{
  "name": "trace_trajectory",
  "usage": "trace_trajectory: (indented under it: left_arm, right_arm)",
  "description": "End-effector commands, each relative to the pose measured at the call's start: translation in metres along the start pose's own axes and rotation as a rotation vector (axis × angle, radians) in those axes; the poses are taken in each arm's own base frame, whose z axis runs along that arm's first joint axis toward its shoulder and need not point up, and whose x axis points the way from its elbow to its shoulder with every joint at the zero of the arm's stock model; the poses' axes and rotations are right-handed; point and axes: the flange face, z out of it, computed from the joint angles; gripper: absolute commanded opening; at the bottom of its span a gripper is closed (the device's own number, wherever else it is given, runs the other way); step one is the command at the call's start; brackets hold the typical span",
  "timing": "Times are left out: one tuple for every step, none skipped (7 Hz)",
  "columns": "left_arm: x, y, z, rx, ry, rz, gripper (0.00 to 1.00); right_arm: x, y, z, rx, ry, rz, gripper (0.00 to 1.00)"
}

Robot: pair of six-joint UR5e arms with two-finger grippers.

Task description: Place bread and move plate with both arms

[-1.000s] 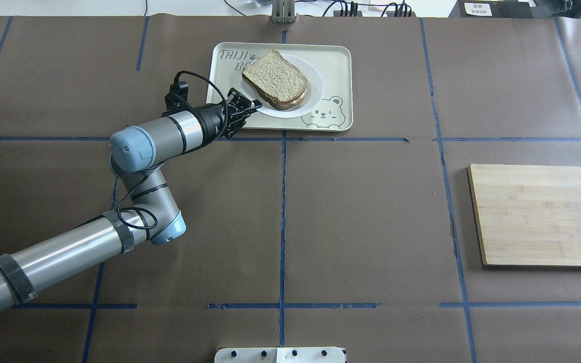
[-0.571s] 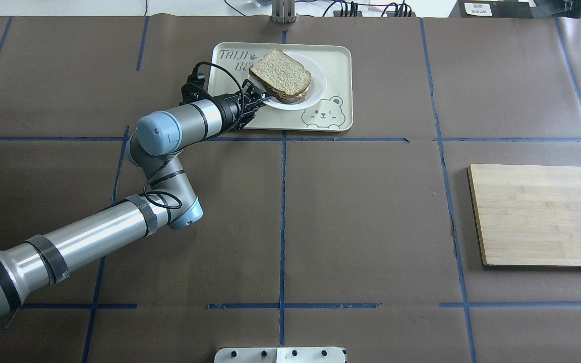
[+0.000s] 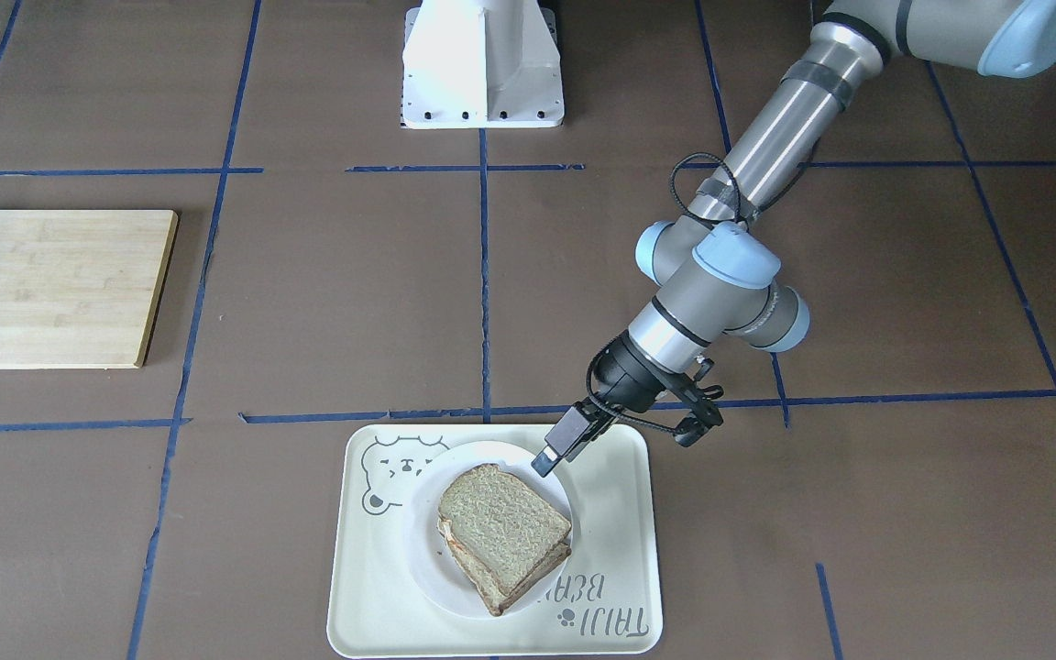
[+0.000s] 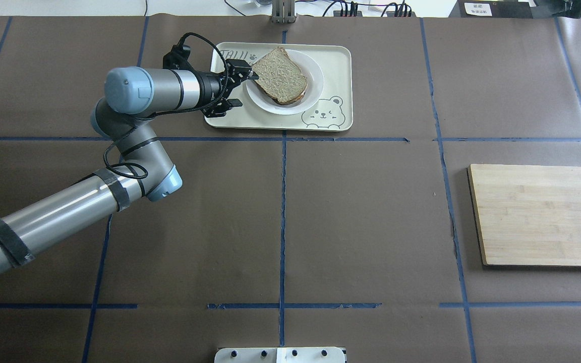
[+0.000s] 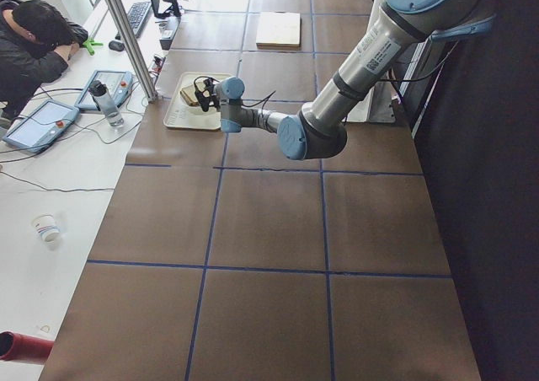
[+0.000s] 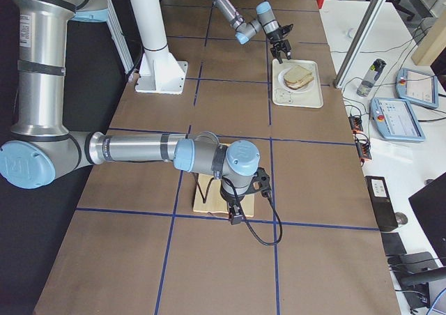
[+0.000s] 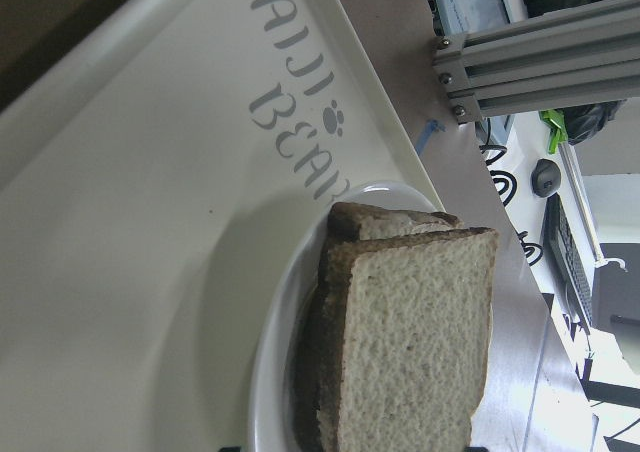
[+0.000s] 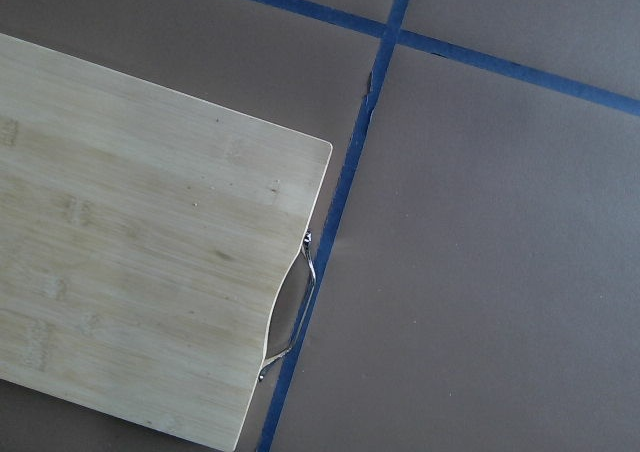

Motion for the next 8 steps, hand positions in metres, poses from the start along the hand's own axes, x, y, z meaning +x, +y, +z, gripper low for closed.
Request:
trace_trajectory:
  left_arm:
    - [0.01,0.007,-0.046,-0.017,-0.22,0.215,1.0]
    - [0.004,0.015,-0.069,-0.073,-0.35,0.407,1.0]
    - [0.001,0.017,-0.09,-0.103,-0.489,0.556,1.0]
    - [-0.001,0.004,-0.116,-0.131,-0.61,0.678,1.0]
    - [-0.012,-0.009,-0.144,-0.184,-0.704,0.812,1.0]
    - [-0.026,-0.036,-0.177,-0.218,-0.76,0.914,1.0]
    - [-0.06,-0.066,-0.216,-0.248,-0.798,0.997,1.0]
    - [-0.088,-0.113,-0.264,-0.261,-0.835,1.046,1.0]
  right_arm:
    - [0.0,0.0,0.0,0.0,-0.001,0.001,1.0]
    - [0.0,0.001,0.001,-0.002,-0.002,0.003,1.0]
    - [0.001,0.002,0.001,-0.004,-0.001,0.004,1.0]
    - [0.001,0.002,0.002,-0.004,-0.001,0.004,1.0]
    - [0.001,0.003,0.002,-0.006,-0.002,0.006,1.0]
    - [0.002,0.004,0.003,-0.006,-0.001,0.006,1.0]
    - [0.002,0.005,0.003,-0.007,-0.001,0.005,1.0]
    - [0.003,0.006,0.005,-0.01,-0.002,0.009,1.0]
